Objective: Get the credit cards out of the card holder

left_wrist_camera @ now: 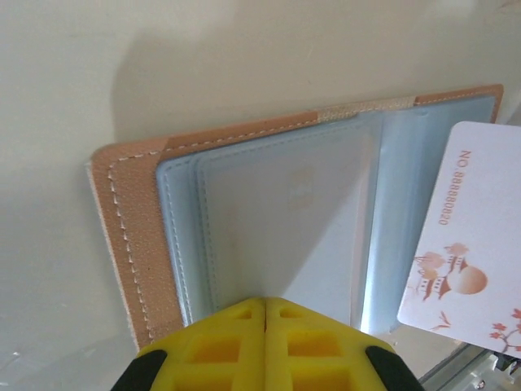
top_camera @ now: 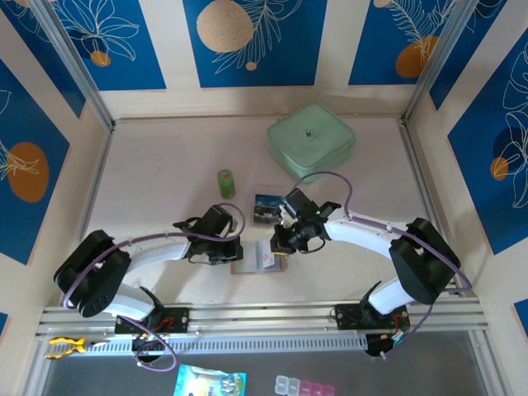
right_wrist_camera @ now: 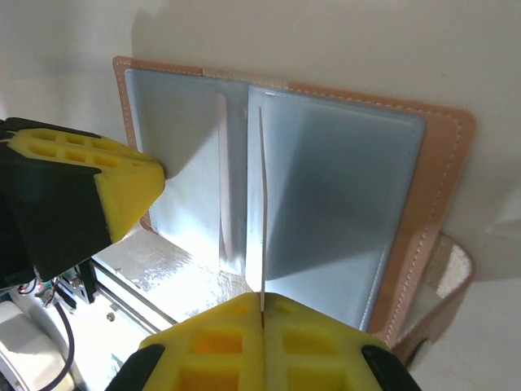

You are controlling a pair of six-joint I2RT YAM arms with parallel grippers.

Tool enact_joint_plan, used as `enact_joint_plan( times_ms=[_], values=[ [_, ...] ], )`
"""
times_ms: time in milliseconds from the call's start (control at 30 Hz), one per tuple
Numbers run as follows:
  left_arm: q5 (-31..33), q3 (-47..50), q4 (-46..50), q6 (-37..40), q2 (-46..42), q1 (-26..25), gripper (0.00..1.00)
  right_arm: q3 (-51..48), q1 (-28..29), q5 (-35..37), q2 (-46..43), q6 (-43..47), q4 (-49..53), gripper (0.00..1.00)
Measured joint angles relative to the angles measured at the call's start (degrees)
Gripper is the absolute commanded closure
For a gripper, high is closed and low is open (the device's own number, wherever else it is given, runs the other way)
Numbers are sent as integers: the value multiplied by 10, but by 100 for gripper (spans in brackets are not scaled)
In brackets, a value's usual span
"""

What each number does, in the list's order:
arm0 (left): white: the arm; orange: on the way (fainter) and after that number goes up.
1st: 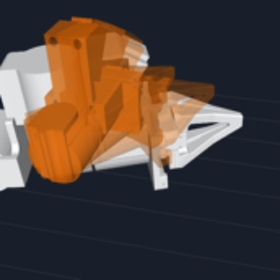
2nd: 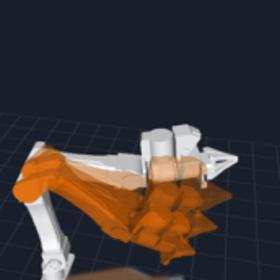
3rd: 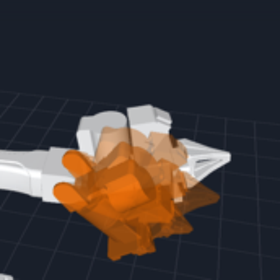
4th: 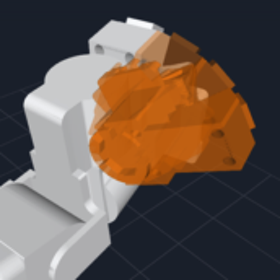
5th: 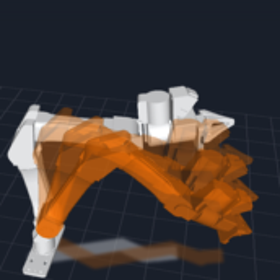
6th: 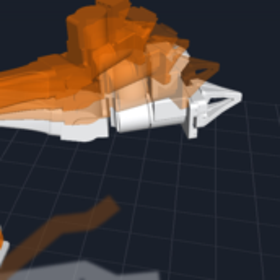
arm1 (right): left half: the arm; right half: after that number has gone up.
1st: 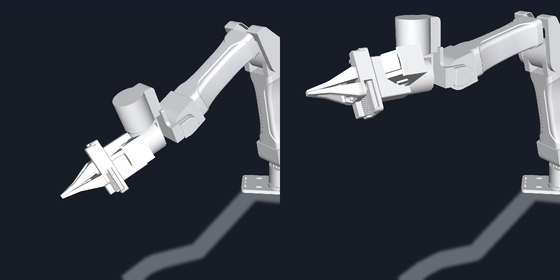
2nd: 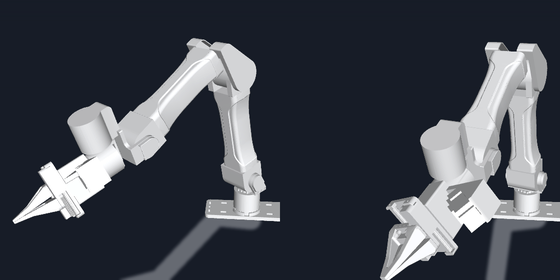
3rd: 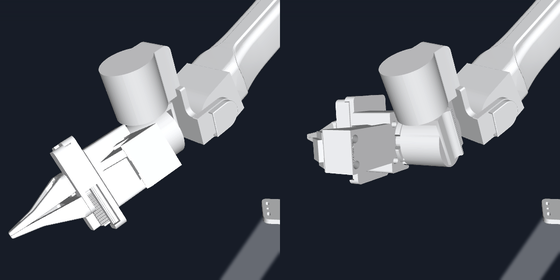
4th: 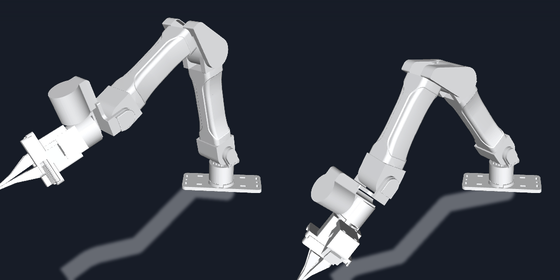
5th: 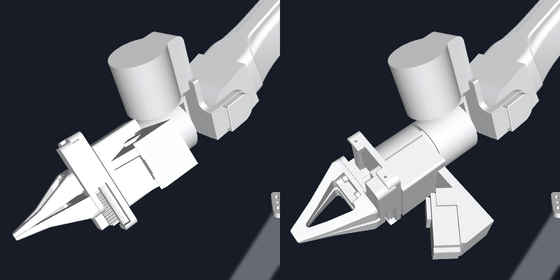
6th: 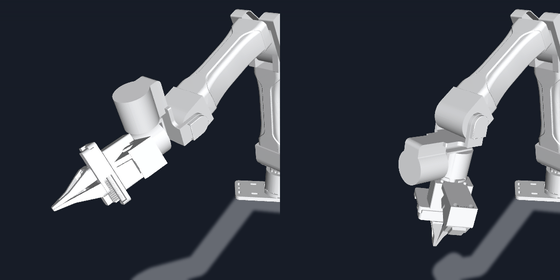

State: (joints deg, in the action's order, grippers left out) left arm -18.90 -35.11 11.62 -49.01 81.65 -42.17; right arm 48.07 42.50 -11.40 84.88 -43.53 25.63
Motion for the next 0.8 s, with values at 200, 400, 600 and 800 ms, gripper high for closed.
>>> enact_joint_plan(
  times_ms=[200, 400, 600, 800],
  values=[
    [11, -4, 14, 1, -21, 0, 95, 54, -3, 20, 1, 84, 58, 98],
    [19, -4, 35, 11, -47, 7, 94, 131, -3, 38, 25, 225, 123, 99],
    [25, -4, 54, 19, -71, 15, 93, 218, -7, 71, 77, 385, 197, 100],
    [27, -5, 69, 28, -81, 17, 92, 288, -9, 100, 113, 560, 259, 100]
  ],
)
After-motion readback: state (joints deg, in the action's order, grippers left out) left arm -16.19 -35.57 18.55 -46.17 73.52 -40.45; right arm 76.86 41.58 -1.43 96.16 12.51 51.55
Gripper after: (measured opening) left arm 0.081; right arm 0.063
